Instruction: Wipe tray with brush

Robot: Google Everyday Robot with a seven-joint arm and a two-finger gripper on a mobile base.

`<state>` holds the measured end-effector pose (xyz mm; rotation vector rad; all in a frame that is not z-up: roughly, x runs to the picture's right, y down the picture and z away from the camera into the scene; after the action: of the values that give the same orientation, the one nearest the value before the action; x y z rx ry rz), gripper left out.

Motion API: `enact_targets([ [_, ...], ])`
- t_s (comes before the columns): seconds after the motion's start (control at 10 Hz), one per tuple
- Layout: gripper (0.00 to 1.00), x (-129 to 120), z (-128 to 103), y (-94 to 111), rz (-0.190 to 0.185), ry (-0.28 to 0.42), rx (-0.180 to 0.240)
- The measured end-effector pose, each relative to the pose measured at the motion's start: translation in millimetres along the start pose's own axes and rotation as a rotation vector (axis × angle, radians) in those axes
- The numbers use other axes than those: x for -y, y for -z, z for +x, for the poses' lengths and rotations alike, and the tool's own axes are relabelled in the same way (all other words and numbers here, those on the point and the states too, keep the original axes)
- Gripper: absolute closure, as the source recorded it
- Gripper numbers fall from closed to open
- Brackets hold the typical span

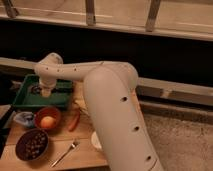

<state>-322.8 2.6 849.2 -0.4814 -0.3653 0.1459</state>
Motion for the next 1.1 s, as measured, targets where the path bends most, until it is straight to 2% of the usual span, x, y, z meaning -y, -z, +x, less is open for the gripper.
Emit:
enact_targets([
  [0.2,1.0,9.2,8.8,-2.6,-0.001,-0.034,-0.012],
  [0.5,1.0,59.5,33.6,-5.0,0.024,-0.073,-0.02],
  [0.7,1.0,83.1,30.6,-5.4,0.043,-0.075,-0.009],
  [0.9,1.0,89.7,20.9,2.5,0.064,-0.054,0.0],
  [1.1,1.0,78.1,7.9,13.2,0.077,-0.014,0.02],
])
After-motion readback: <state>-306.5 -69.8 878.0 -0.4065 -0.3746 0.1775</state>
